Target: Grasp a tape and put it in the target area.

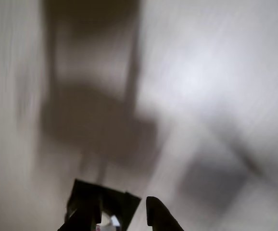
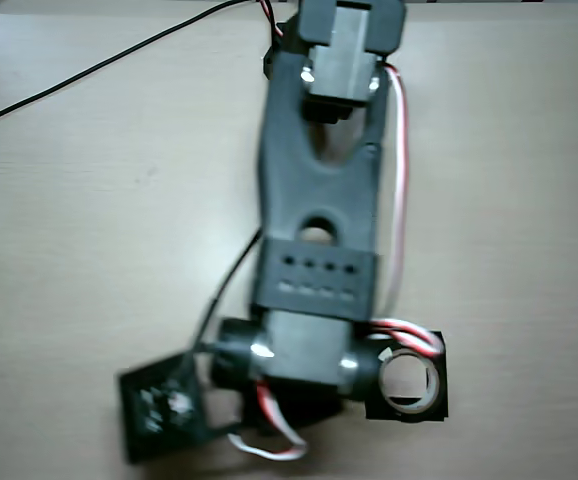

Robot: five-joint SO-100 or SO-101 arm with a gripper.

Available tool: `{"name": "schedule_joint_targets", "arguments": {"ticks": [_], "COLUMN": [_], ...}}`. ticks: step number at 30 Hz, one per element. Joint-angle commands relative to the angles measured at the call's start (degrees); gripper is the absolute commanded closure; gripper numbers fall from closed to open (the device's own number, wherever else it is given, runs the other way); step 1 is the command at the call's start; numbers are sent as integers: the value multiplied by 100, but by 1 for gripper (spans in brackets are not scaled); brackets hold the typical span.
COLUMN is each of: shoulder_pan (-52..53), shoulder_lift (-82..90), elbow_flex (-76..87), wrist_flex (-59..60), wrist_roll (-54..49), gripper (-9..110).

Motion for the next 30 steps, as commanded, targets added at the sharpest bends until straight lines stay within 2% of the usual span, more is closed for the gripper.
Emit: {"name": "schedule_joint_targets", "arguments": {"ticks": [1, 9, 17, 30], "shoulder_pan": [290, 483, 624, 1028], "shoulder_lift": [519, 1266, 1292, 1292], "elbow_flex": [105, 923, 932, 888], "wrist_flex": [26, -202, -202, -202], "wrist_roll": [-18, -220, -97, -466], "gripper": [91, 92, 93, 93]}}
